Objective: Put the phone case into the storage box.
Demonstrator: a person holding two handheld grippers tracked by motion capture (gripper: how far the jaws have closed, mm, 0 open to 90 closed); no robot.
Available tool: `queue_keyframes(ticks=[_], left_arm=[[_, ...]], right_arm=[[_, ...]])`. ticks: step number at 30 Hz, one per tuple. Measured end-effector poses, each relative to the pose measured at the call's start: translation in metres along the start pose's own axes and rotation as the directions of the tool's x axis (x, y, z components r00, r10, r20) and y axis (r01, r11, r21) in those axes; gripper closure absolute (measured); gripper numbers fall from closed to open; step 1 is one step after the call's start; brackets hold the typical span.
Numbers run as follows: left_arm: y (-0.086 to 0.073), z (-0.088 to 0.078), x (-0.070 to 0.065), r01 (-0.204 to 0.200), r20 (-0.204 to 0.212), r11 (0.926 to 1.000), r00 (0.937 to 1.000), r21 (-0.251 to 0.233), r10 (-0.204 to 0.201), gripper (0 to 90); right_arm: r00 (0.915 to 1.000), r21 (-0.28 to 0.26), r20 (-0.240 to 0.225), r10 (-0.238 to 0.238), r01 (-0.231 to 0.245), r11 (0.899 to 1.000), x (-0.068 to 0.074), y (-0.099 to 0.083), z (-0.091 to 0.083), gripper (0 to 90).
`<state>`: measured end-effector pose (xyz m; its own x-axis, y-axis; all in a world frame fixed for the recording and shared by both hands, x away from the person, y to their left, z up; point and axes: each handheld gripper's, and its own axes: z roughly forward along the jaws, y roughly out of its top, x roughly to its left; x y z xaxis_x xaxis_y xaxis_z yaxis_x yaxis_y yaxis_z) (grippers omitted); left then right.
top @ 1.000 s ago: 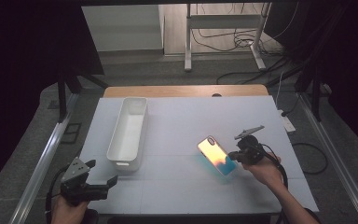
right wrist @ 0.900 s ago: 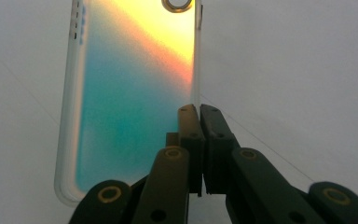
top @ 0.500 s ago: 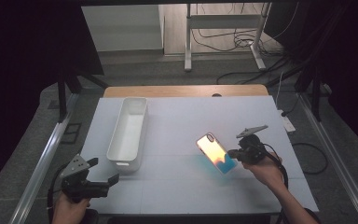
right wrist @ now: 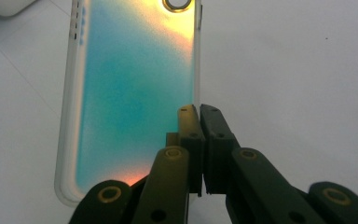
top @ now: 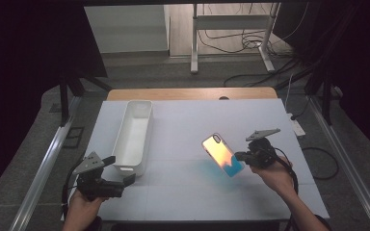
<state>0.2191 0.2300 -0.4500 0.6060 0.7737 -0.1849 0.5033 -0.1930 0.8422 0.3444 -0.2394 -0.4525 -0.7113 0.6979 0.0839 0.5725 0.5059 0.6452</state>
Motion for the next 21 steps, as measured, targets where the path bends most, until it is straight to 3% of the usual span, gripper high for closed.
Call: queue_keyframes(ticks=[21], left_arm=[[0.037, 0.04, -0.007, -0.031, 0.107, 0.9995, 0.9938, 0.003, 0.031, 0.0]], right_arm=[[0.9999, -0.056, -0.001, -0.016, 0.016, 0.998, 0.008, 0.007, -0.006, 88.4]])
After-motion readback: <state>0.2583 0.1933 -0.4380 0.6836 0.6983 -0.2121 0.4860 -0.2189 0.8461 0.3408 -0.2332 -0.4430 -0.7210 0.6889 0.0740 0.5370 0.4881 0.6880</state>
